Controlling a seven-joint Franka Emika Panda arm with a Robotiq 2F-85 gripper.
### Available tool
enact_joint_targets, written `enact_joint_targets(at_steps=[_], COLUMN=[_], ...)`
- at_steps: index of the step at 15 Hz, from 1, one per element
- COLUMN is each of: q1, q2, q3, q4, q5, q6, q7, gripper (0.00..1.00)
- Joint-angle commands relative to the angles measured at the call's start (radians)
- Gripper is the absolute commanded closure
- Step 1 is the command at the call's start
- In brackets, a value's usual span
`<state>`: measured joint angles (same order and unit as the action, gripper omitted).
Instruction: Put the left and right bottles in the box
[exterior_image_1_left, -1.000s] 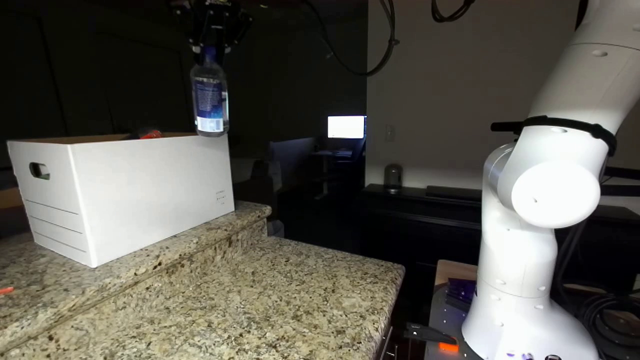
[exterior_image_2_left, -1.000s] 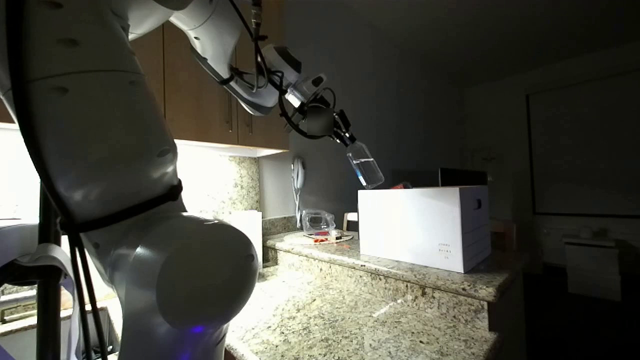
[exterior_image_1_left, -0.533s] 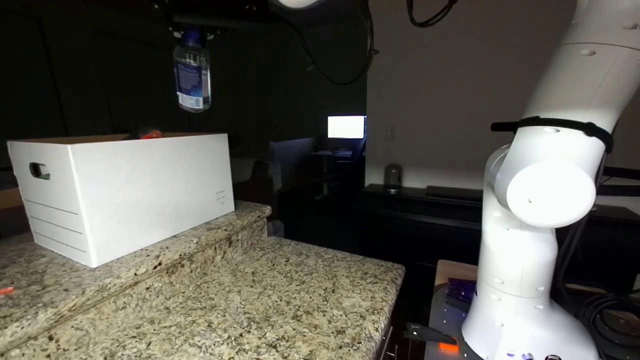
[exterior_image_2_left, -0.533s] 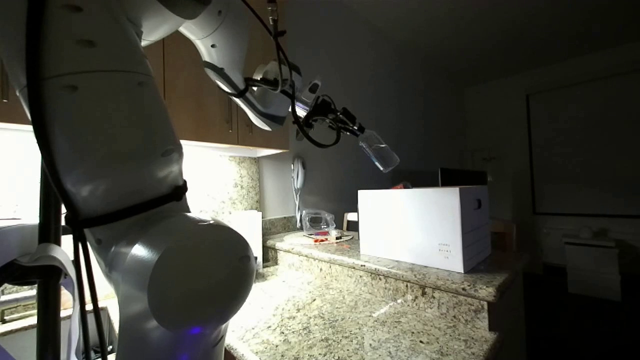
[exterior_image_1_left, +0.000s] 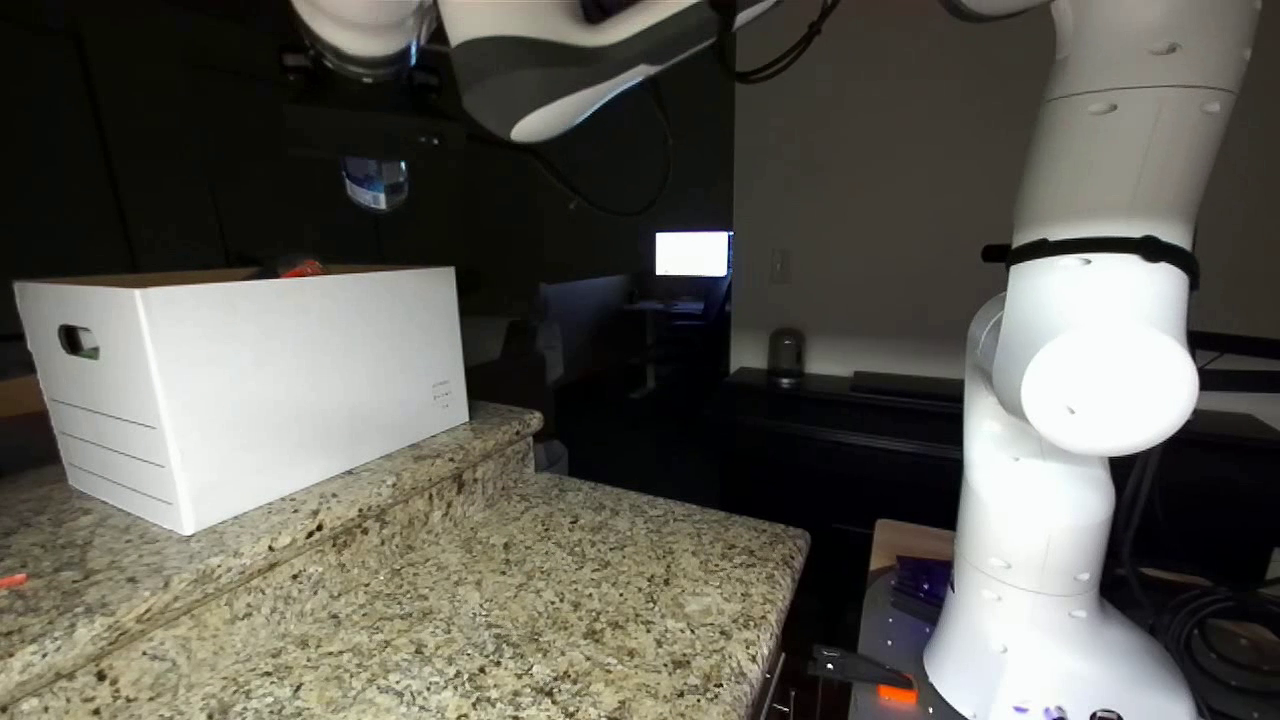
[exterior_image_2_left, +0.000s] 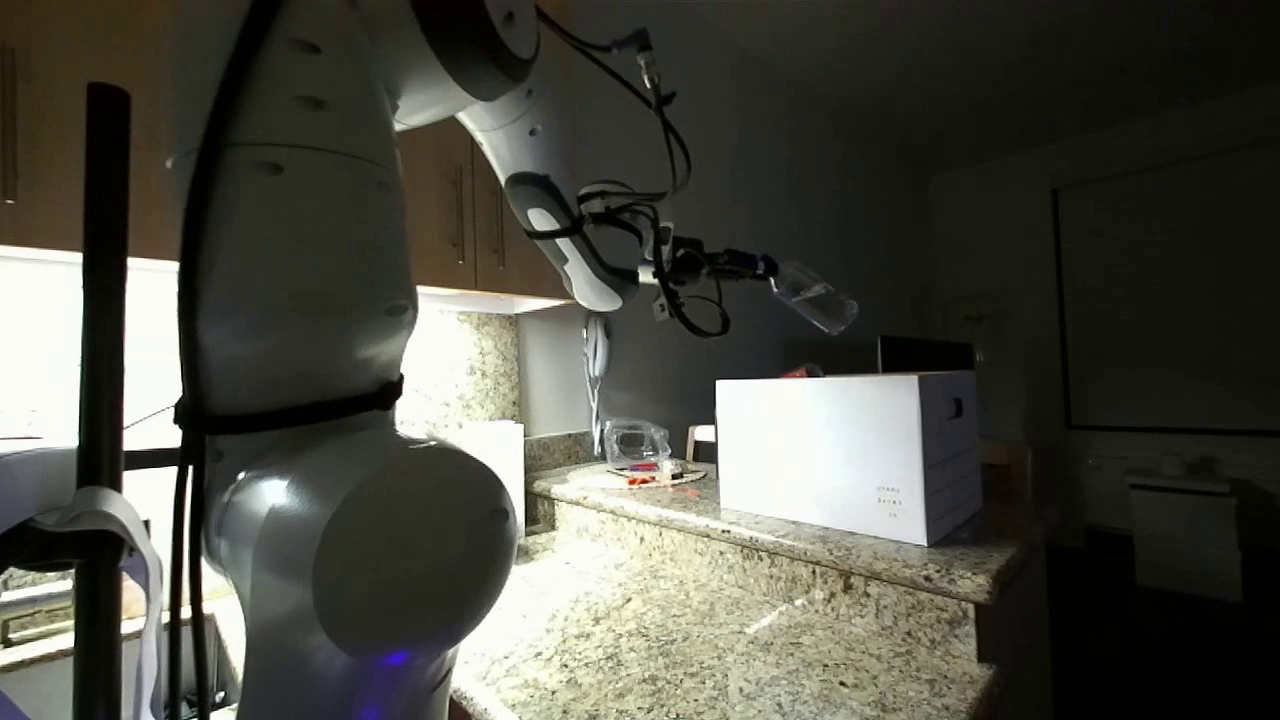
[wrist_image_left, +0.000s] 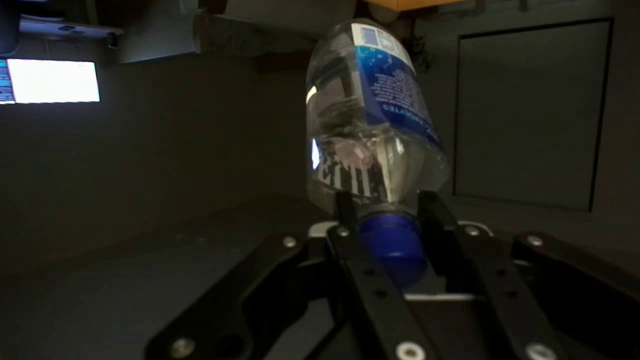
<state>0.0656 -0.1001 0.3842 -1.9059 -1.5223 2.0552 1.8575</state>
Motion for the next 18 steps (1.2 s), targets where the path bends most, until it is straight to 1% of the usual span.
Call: enact_joint_targets(at_steps=[1,4,8,10,13,14,15,18], q1=[0.059,0.059,0.04,0.036,0.031,0.031,0.033,0.04], q2=[0.127,0.182,0.203,0.197,0.185,0.181,0.174,0.159], q3=[-0.077,-0.139,-0.201,-0.226,-0.256,-0.263,-0.269,-0.279], q4=[0.099,0.134,0.138,0.128,0.112,0.107,0.103,0.098], q5=[-0.018,0.092,0.235,0.306,0.424,0.462,0.496,0.579], q6=[0.005,0.173,0.368,0.424,0.46,0.466,0.467,0.451], q7=[0.048,0.021,-0.011,-0.037,-0.09,-0.109,-0.13,-0.198], gripper=[0.85,0.85,0.85,0.85,0.85,0.6,0.39,0.21])
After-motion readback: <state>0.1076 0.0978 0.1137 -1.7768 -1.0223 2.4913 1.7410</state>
